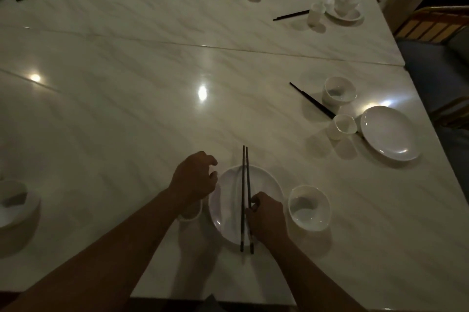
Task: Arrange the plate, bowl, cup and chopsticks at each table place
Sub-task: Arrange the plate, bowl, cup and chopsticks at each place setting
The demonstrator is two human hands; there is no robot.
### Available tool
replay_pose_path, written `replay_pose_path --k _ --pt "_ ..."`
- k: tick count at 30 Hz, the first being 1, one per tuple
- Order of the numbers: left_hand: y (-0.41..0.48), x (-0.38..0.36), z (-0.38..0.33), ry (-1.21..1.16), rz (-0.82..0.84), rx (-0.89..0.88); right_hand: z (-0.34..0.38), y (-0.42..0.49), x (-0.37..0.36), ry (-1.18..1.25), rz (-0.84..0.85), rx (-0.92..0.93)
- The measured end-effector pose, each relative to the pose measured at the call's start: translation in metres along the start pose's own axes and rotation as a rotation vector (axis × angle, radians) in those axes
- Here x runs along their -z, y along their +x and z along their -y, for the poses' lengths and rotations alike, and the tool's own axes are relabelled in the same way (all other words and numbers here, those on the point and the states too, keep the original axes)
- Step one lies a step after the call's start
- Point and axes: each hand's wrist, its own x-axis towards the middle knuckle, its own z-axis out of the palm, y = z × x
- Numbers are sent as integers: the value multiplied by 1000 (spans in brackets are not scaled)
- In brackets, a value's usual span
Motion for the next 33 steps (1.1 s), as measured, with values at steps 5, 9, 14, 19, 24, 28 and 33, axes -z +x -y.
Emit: replay_pose_path --k 5,9,14,19,24,28,33 --pt "5 2 19 -6 88 36 7 1 -6 -21 -58 -21" --pt "6 1 25 -44 132 27 11 -2 -11 -24 -120 -11" --pt "11 -1 26 -78 173 13 13 -3 -16 -40 -102 -42" --pt "12 -2 21 -128 227 8 11 -4 -20 -39 -123 -62" --pt "15 -5 18 -143 230 4 11 -1 -22 -10 -130 -91" --pt "17 -4 18 -141 254 -2 10 -1 -21 5 -133 -111" --pt "20 -3 17 -143 267 20 6 0 -20 21 -121 -129"
